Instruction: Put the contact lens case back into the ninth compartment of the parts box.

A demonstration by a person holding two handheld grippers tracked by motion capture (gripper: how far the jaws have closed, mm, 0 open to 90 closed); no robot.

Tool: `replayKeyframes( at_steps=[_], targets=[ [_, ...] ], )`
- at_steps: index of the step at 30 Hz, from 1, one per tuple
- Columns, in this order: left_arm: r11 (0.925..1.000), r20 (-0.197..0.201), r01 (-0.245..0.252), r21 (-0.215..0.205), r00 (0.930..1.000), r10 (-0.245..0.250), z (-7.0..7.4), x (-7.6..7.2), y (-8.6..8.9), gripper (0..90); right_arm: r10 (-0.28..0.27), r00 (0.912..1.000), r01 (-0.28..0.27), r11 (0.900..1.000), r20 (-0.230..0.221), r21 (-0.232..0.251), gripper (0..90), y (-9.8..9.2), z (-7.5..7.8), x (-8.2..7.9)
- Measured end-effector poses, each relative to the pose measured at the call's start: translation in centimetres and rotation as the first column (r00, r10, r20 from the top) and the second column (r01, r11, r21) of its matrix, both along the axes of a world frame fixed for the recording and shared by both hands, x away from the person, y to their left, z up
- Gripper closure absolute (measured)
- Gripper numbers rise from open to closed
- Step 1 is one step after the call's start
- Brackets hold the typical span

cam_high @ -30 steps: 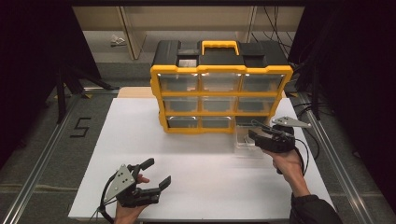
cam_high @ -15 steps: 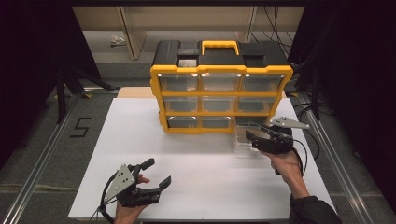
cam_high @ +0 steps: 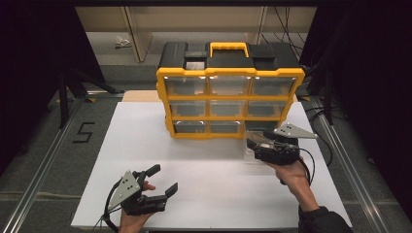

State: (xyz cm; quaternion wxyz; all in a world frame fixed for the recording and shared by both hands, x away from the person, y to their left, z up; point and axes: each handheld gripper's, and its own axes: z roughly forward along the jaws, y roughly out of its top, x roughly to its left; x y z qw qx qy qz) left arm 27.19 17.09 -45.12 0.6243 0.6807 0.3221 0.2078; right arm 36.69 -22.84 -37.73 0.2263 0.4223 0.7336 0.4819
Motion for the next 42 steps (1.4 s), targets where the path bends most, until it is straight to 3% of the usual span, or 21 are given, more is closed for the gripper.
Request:
replayKeyframes(
  at_steps=[20,42],
  targets=[
    [1.0,0.001,-0.004,0.004,1.0,0.004,0.0,0.0,0.0,15.9,0.047,0.9979,-0.049,0.998,0.045,0.027,26.5,1.1,1.0,-1.7],
    [1.0,0.001,-0.003,0.003,1.0,0.003,0.0,0.0,0.0,15.9,0.083,0.9944,-0.085,0.996,0.065,0.04,24.3,2.0,0.5,-3.1]
  ],
)
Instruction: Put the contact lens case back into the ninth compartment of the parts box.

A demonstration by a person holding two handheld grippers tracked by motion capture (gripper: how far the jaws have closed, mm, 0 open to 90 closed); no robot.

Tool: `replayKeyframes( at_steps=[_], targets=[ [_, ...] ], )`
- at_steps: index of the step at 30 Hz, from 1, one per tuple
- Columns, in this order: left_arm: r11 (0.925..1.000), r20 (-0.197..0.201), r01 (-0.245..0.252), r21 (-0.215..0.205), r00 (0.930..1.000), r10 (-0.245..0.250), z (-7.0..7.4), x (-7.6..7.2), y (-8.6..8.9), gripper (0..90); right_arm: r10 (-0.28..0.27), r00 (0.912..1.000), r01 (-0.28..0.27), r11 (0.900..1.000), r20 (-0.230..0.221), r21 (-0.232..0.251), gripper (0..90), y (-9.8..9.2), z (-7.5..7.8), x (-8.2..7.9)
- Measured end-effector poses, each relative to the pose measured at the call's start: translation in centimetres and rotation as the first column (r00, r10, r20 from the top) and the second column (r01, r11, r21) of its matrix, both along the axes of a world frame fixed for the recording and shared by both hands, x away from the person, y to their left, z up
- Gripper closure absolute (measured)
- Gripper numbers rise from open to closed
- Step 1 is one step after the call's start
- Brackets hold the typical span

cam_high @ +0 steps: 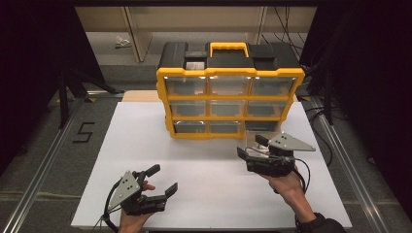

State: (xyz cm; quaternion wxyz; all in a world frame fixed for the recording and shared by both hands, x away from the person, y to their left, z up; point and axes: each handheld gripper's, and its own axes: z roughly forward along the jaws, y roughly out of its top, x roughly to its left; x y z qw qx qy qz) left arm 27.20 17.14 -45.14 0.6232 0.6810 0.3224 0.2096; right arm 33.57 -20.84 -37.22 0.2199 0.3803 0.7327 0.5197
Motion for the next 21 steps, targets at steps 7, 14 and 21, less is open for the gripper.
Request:
replayKeyframes(
  at_steps=[7,14,21],
  targets=[
    [1.0,-0.001,0.002,-0.002,1.0,-0.002,0.0,0.0,0.0,15.9,0.005,1.0,-0.005,1.0,0.004,0.015,24.3,-0.2,-0.4,-0.6],
    [1.0,-0.003,0.007,-0.002,1.0,-0.007,0.0,0.0,0.0,15.9,0.005,0.9998,-0.006,0.999,0.019,0.037,24.1,-0.3,-0.6,-1.2],
    [1.0,-0.003,0.009,0.001,1.0,-0.009,0.0,0.0,-0.1,15.9,0.004,0.9992,-0.006,0.998,0.04,0.058,23.9,-0.4,-0.7,-1.7]
  ],
)
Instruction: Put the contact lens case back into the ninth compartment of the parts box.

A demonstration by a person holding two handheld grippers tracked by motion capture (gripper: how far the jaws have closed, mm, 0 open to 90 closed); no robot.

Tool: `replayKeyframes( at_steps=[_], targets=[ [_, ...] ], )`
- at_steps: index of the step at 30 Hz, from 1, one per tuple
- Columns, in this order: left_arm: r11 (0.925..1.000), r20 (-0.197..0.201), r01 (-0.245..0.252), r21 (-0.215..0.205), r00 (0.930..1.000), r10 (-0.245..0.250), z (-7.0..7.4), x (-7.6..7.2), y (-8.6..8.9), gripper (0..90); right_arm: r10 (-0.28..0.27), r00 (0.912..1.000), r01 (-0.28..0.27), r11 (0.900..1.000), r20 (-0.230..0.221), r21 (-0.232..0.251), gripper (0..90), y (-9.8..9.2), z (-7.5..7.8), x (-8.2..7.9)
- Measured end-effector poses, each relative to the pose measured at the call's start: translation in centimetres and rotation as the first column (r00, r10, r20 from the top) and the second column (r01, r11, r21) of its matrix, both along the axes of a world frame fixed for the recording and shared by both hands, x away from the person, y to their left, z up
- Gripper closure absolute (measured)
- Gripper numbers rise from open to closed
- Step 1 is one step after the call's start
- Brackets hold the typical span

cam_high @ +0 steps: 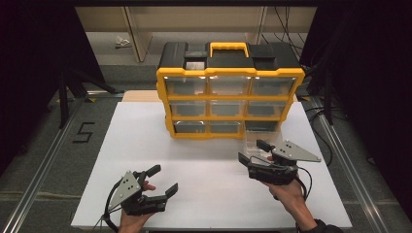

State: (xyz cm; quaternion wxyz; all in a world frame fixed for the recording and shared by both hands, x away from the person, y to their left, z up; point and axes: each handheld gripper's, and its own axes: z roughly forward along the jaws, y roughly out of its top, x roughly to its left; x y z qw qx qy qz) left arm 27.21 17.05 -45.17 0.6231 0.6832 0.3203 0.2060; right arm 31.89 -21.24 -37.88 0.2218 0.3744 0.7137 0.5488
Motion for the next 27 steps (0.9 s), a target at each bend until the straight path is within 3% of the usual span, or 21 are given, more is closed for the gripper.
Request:
replayKeyframes(
  at_steps=[27],
  targets=[
    [1.0,-0.002,0.005,-0.005,1.0,-0.005,0.0,0.0,0.0,15.9,0.018,0.999,-0.02,0.999,0.04,0.03,22.7,0.2,-1.2,-1.4]
  ],
)
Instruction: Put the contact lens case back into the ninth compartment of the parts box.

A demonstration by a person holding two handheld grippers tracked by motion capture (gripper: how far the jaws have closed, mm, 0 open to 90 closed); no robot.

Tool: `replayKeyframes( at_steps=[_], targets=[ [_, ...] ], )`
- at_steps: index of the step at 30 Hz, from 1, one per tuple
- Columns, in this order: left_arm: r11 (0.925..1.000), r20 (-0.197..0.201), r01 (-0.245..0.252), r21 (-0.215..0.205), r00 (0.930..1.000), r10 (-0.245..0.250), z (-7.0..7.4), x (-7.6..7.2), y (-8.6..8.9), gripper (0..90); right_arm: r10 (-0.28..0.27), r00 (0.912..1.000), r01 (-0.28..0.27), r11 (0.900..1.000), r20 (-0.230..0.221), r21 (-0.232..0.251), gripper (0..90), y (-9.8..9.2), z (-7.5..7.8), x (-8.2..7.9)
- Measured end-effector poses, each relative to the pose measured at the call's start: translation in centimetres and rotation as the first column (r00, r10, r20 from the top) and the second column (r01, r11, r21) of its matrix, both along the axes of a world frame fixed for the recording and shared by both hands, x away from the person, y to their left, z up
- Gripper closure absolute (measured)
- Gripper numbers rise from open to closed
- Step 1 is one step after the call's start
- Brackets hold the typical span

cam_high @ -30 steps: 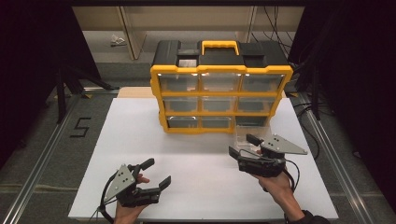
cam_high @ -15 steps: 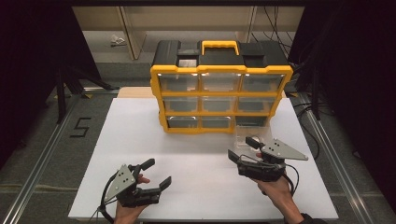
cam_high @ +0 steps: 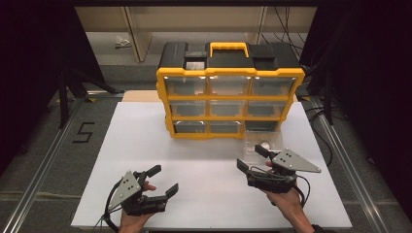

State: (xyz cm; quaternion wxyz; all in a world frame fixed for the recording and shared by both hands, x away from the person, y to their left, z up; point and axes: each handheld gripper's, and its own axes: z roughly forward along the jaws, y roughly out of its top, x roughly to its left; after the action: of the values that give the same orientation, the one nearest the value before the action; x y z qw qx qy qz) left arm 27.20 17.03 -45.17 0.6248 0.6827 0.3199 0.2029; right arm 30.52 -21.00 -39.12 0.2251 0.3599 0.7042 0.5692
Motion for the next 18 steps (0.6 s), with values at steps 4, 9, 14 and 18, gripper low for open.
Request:
replayKeyframes(
  at_steps=[4,9,14,18],
  targets=[
    [1.0,0.0,0.001,0.0,1.0,-0.001,0.0,0.0,0.0,15.9,-0.001,1.0,0.001,1.0,0.007,0.004,22.4,-0.1,-0.2,-0.2],
    [1.0,0.0,0.003,0.002,1.0,-0.003,0.0,0.0,0.0,15.8,-0.006,0.9999,0.006,1.0,0.011,0.013,22.1,-0.3,-0.5,-0.4],
    [1.0,0.002,0.005,0.001,1.0,-0.005,0.0,0.0,0.0,15.9,-0.013,0.9997,0.013,1.0,0.018,0.023,22.0,-0.5,-0.8,-0.7],
    [1.0,0.001,0.006,0.0,1.0,-0.006,0.0,0.0,0.0,15.9,-0.015,0.9998,0.014,1.0,0.016,0.021,21.8,-0.8,-1.3,-1.1]
  ],
)
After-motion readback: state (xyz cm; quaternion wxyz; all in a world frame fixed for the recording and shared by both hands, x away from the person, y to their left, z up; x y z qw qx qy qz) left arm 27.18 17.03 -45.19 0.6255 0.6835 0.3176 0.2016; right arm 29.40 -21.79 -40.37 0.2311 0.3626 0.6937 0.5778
